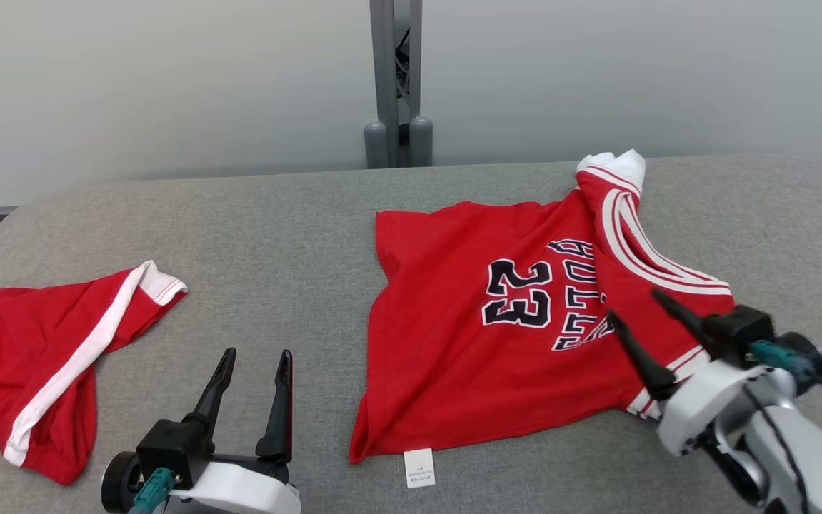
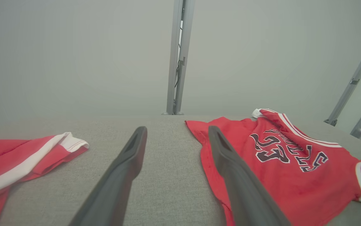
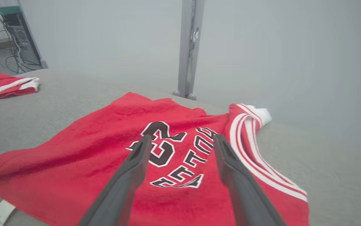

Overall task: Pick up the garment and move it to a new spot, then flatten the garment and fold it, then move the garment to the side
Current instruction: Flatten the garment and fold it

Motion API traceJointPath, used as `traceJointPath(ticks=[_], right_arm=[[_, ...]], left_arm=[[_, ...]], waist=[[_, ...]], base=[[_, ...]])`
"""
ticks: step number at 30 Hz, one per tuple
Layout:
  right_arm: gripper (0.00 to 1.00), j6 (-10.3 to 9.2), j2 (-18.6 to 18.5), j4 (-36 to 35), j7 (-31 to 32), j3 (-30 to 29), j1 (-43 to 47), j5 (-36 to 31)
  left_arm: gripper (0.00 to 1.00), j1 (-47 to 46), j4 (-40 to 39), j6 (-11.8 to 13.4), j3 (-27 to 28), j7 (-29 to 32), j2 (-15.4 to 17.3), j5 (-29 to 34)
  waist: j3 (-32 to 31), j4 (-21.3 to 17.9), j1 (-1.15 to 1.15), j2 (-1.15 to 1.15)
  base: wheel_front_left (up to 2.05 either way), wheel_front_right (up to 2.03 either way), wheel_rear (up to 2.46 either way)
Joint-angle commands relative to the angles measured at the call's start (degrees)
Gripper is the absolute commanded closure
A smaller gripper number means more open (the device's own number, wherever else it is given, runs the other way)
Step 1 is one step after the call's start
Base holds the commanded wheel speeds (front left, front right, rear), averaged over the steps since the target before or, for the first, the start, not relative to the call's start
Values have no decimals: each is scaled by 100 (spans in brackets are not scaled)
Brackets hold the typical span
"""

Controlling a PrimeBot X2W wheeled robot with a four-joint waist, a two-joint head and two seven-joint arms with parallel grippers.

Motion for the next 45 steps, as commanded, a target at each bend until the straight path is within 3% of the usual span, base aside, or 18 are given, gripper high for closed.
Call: traceJointPath(ticks=[1, 8, 12, 14, 21, 25, 38, 45], right_arm=[[0, -2, -82, -76, -10, -341, 175, -247], [0, -2, 282, -846, -9, -2725, 1194, -1478], [0, -2, 620, -1195, -10, -3398, 1685, -2003], [0, -2, 729, -1275, -10, -3553, 1810, -2152], [0, -2, 933, -1332, -9, -3814, 1921, -2389], [0, -2, 978, -1294, -9, -3879, 1926, -2446], [0, -2, 1081, -1161, -9, -3953, 1799, -2543], [0, -2, 1098, -1114, -9, -3998, 1725, -2539]], left_arm=[[0, 39, 0, -12, -3, 0, 24, 26], [0, 87, 57, -36, -45, 0, 25, -31], [0, 94, 102, -45, -49, 0, 25, -54], [0, 94, 151, -68, -46, 0, 25, -43], [0, 36, 940, -566, -407, 1, 24, 88], [0, -43, 1436, -679, -627, 0, 27, 105], [0, -384, 2077, -797, -1345, 0, 28, -28], [0, -644, 2405, -709, -1314, 0, 27, -89]], waist=[[-28, -99, 0, 0], [6, -211, 0, 0], [40, -218, 0, 0], [53, -215, 0, 0], [112, -184, 0, 0], [128, -153, 0, 0], [339, -202, 0, 0], [437, -299, 0, 0]], base=[[0, 0, 0], [0, 0, 0], [0, 0, 0], [0, 0, 0], [0, 0, 0], [0, 0, 0], [0, 0, 0], [0, 0, 0]])
